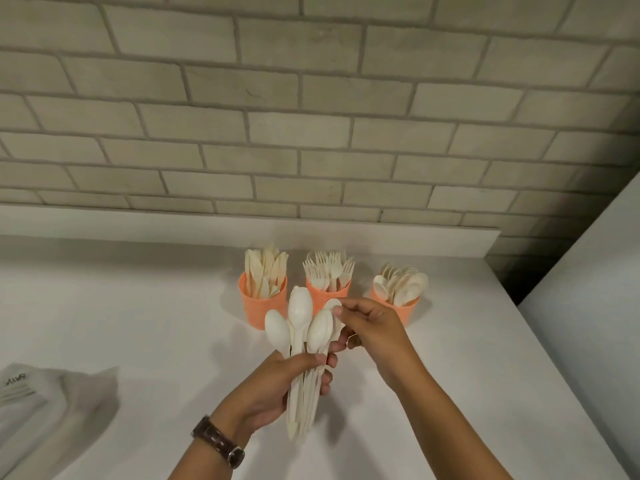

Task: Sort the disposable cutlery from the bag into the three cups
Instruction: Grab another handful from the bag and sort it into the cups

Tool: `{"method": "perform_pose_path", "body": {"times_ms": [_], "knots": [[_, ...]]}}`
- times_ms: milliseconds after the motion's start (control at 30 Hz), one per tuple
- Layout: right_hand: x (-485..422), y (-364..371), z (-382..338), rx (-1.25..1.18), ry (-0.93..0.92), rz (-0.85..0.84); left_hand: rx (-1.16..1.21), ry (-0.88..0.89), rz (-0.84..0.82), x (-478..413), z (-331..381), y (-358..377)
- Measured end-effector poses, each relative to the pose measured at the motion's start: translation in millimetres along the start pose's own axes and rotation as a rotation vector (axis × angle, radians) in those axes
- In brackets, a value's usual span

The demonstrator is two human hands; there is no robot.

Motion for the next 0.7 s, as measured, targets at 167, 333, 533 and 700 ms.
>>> {"method": "perform_pose_path", "body": {"times_ms": [167, 333, 533, 700], "knots": [[-2, -5, -5, -0.046, -0.034, -0.066, 0.120, -0.058, 0.006, 6, -2, -6], [-4, 14, -10, -0.003, -0.101, -0.229, 0.100, -0.135, -0.159, 12, -4, 7], [-3, 24, -5, -0.023, -0.052, -0.272, 0.101, -0.174, -0.276, 10, -8, 17], [-7, -12, -31, -0.071, -0.142, -0.057, 0.099, -0.057, -0.031, -3, -4, 0]]}}
Point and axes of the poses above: each hand's wrist, its own x-axis away from the middle knuckle, its own y-axis out of the palm, z = x × y, the point moved 8 cm from there along -x, towards the middle knuckle, and after that the axes turned 3 degrees about -x, right-handed, at the moved point
